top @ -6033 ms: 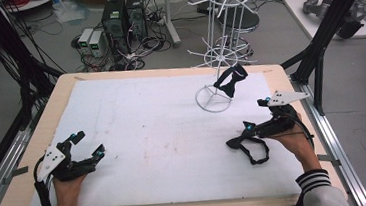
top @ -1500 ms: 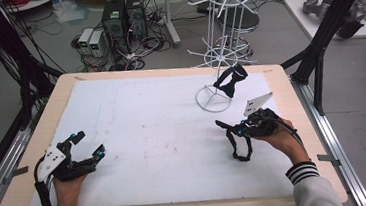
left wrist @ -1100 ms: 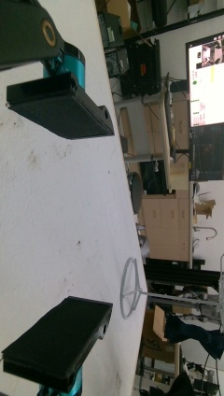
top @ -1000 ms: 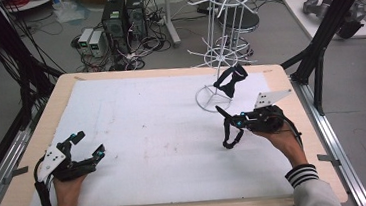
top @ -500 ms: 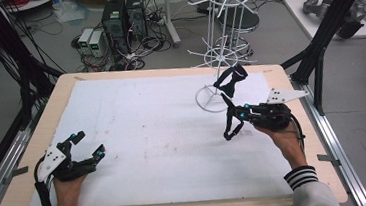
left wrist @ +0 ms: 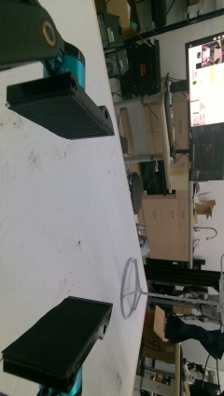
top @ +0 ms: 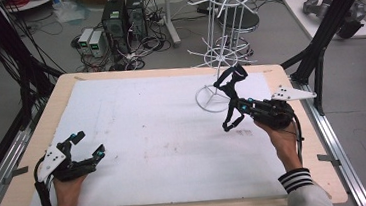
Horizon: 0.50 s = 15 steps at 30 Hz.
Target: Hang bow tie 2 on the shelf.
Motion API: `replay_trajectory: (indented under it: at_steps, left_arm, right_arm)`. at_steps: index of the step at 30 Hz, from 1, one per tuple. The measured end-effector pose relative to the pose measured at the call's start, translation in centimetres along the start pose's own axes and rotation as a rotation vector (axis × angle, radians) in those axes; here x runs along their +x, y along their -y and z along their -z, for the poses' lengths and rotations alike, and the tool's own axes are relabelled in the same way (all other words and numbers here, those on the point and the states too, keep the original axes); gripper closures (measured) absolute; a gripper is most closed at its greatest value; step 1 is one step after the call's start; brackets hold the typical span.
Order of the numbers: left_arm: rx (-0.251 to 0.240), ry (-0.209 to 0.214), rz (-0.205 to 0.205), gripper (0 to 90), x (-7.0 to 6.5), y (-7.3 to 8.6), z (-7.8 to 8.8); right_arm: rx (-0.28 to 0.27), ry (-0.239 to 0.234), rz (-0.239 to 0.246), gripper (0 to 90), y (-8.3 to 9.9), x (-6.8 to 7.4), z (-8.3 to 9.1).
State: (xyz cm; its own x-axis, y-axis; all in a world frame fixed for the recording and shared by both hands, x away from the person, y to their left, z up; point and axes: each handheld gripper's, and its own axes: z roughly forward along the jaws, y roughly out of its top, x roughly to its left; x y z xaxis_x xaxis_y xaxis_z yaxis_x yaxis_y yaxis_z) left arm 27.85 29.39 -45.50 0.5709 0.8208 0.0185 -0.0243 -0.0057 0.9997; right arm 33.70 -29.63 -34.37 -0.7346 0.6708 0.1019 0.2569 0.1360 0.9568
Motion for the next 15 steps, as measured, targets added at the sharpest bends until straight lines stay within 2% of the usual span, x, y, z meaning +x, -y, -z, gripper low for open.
replay_trajectory:
  at_steps: [4, 8, 10, 15]
  left_arm:
    - [0.001, 0.0, -0.001, 13.7, 0.0, 0.0, 0.0]
    - [0.001, 0.0, -0.003, 13.7, 0.0, 0.0, 0.0]
    - [0.001, 0.0, -0.002, 13.7, 0.0, 0.0, 0.0]
    - [-0.001, 0.0, 0.0, 13.7, 0.0, 0.0, 0.0]
  right_arm:
    - [-0.024, 0.018, 0.001, 81.6, -0.3, 0.6, -0.2]
    - [-0.039, 0.06, 0.0, 81.6, -0.7, 1.0, -0.5]
    - [-0.051, 0.06, -0.011, 81.6, -0.9, 1.1, -0.7]
    - [-0.073, 0.102, -0.03, 81.6, -1.4, 1.5, -1.0]
